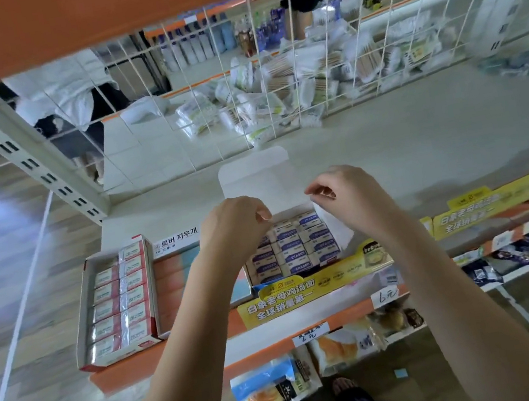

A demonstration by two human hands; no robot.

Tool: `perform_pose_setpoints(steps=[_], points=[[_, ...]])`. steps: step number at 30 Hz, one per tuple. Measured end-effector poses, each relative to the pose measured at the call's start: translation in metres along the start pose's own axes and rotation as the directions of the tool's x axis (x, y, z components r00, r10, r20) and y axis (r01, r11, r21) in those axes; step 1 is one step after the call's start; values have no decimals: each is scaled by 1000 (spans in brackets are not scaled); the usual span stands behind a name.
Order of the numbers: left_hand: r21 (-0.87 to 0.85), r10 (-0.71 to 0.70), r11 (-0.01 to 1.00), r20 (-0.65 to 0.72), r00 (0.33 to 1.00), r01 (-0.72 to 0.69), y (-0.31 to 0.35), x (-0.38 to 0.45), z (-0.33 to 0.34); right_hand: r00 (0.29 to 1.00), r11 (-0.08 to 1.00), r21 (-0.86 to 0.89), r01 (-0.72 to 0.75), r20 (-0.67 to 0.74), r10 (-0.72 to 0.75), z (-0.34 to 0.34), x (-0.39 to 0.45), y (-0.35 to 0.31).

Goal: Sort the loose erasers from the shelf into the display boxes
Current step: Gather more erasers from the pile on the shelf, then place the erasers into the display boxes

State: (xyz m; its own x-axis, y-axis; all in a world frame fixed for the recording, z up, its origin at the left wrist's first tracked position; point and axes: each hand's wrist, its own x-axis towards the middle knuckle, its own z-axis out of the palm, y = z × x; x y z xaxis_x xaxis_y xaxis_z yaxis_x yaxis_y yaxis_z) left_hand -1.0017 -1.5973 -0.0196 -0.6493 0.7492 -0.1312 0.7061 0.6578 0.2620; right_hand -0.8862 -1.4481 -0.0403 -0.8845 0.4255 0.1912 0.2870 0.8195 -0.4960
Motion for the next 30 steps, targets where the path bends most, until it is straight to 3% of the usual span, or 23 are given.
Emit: perform_pose_setpoints(steps=[5,10,15,23,30], points=[[133,182,975,-5,983,-179,29,32,-11,995,987,-154,42,99,-27,-23,13,5],[339,375,852,135,917,-398,111,73,1,978,935,-349,-67,162,130,-61,13,60],[343,501,769,200,842,-539,217,104,36,940,883,-408,-232,139,311,-117,-17,147],[262,573,768,130,809,-585,404,158,93,855,771,-437,-462,11,519,-218,-71,308],[181,566,795,121,815,-579,497,202,129,802,742,-383,-550,7,598,-263,-85,409]])
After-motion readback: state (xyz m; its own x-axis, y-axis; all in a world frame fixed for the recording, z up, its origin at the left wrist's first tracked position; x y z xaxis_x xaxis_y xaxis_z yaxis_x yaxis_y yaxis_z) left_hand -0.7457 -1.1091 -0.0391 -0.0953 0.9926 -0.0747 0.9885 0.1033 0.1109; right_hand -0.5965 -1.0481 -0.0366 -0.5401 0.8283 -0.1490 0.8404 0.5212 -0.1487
